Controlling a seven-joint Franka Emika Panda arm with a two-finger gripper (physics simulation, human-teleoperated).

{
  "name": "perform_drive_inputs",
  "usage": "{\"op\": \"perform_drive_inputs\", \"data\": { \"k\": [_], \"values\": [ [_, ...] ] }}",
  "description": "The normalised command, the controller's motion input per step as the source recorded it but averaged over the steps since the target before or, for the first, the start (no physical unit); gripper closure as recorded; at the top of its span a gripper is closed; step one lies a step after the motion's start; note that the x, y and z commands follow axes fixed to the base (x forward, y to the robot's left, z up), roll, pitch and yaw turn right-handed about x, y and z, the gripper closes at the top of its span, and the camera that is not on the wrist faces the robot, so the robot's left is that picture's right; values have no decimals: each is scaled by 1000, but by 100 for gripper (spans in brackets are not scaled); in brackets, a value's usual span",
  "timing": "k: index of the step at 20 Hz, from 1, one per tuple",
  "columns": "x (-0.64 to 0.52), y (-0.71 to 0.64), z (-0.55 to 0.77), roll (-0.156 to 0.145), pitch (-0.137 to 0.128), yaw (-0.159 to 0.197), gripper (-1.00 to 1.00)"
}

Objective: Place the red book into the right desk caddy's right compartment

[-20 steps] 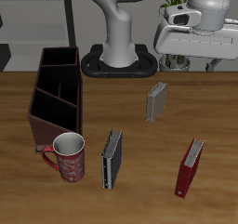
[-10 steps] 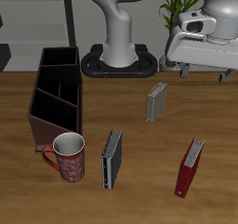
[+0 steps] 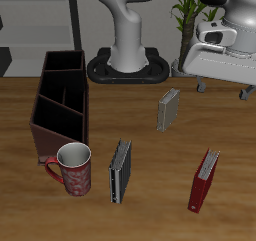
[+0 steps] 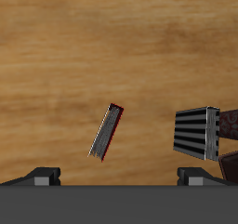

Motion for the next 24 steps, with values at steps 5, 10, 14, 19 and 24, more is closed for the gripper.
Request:
{"op": "perform_drive_inputs", "data": {
  "k": [5, 10, 14, 19, 24],
  "values": [
    [4, -18, -292, 20, -50, -10, -100],
    [53, -87, -328, -12, -50, -8, -100],
    [141, -147, -532, -32, 38, -57, -100],
    [-6, -15, -419, 20, 9, -24, -100],
    [9, 42, -424, 20, 35, -20, -100]
  ]
}}
